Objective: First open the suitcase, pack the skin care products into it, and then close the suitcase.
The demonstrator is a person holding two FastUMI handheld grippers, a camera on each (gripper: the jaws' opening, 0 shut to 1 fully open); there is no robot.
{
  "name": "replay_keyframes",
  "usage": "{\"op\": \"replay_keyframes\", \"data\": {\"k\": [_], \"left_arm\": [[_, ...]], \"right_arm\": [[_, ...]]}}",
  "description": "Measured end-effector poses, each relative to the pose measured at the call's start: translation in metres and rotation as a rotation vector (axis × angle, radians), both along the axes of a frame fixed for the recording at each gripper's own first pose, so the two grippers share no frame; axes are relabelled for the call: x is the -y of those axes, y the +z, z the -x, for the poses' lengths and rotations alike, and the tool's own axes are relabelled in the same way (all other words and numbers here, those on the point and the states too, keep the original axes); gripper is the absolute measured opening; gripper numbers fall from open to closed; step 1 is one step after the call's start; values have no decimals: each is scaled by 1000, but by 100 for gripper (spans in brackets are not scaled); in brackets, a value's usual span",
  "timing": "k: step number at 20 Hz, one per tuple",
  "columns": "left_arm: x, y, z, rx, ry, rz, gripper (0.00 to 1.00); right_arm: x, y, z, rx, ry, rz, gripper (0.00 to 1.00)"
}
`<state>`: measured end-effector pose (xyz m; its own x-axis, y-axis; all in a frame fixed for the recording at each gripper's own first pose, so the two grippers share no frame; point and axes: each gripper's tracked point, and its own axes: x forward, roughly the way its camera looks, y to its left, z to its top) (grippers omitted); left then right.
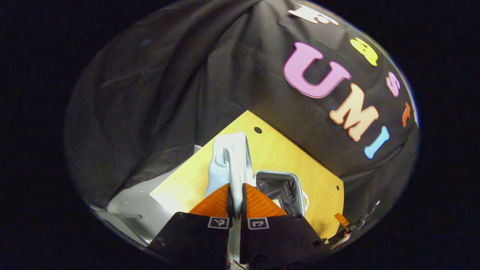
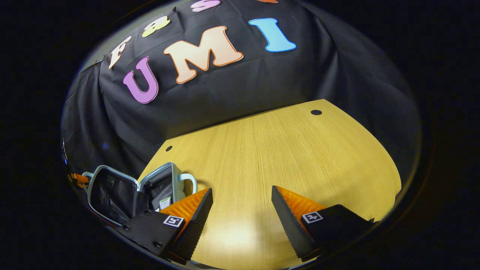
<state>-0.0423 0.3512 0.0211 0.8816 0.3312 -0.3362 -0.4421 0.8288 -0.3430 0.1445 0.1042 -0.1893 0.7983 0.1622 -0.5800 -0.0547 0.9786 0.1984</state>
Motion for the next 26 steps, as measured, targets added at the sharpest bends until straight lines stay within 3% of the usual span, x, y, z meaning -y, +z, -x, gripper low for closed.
{"op": "replay_keyframes", "data": {"k": [6, 12, 18, 20, 21, 24, 25, 26], "left_arm": [[91, 38, -51, -15, -100, -46, 4], [165, 35, -117, -73, -252, -86, 4], [239, -12, -188, -209, -379, -93, 5], [251, -36, -209, -259, -384, -88, 5], [258, -48, -217, -281, -388, -82, 6], [273, -83, -239, -358, -390, -87, 6], [278, -93, -247, -380, -390, -89, 9], [280, -104, -253, -403, -388, -95, 6]], "right_arm": [[23, 4, -1, 0, 40, -4, 98], [61, 9, 10, 18, 30, 10, 98], [81, 11, 16, 19, 18, 6, 98], [90, 12, 19, 20, 16, 19, 98], [94, 12, 20, 19, 13, 23, 92], [106, 13, 21, 16, -2, 28, 92], [109, 13, 22, 16, -8, 29, 98], [112, 13, 22, 17, -14, 30, 92]]}}
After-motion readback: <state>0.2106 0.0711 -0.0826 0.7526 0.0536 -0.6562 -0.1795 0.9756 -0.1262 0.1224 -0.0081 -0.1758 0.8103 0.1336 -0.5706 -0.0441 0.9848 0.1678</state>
